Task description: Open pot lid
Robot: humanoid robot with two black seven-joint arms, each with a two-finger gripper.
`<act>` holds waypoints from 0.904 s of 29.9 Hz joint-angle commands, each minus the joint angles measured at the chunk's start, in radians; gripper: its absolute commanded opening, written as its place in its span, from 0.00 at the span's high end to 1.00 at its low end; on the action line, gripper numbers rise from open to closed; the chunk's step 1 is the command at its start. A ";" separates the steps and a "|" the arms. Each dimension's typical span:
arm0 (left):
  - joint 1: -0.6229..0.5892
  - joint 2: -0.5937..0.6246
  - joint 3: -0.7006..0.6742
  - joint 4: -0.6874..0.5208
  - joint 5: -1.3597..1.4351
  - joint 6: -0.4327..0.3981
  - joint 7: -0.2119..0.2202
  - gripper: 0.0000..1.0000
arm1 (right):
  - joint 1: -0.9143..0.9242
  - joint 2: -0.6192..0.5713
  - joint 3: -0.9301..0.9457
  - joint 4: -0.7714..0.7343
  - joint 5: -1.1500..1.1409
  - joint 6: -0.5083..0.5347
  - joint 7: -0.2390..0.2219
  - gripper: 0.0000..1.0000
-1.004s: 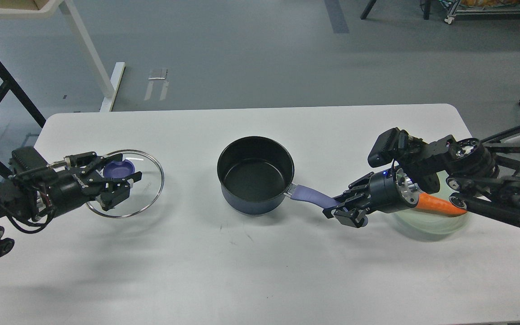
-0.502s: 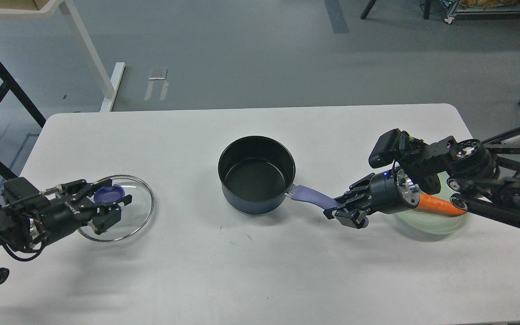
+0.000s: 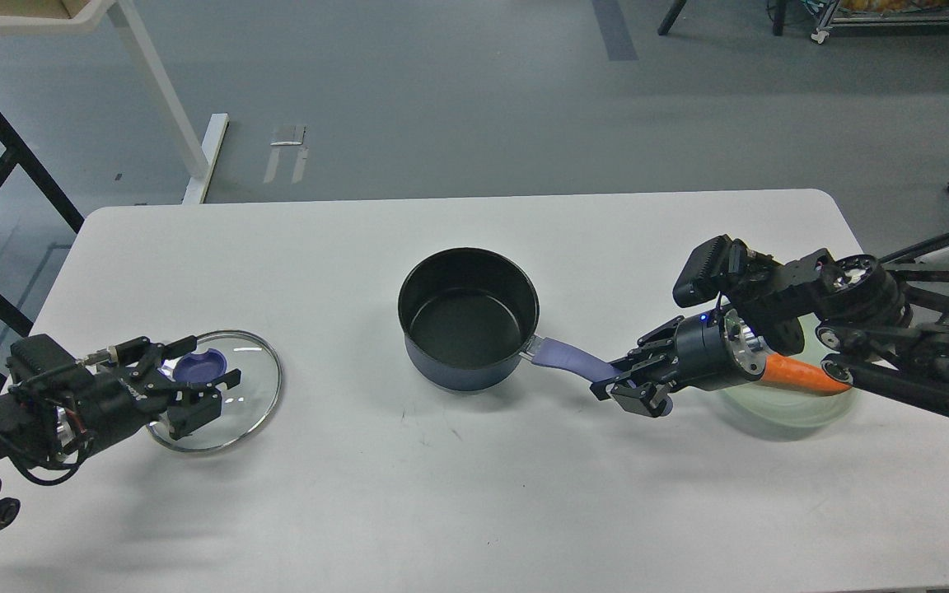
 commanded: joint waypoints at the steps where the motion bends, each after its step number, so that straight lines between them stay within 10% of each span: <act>1: -0.009 0.013 -0.009 -0.016 -0.006 0.000 0.000 0.03 | 0.000 0.000 0.000 0.000 0.000 -0.002 0.000 0.68; 12: -0.221 0.098 -0.014 -0.158 -0.569 -0.229 0.000 0.01 | 0.000 0.000 0.000 0.002 0.000 -0.002 0.000 0.62; 27: -0.244 0.093 -0.026 -0.159 -0.771 -0.317 0.000 0.01 | 0.066 -0.156 0.012 0.100 0.064 -0.022 0.000 0.03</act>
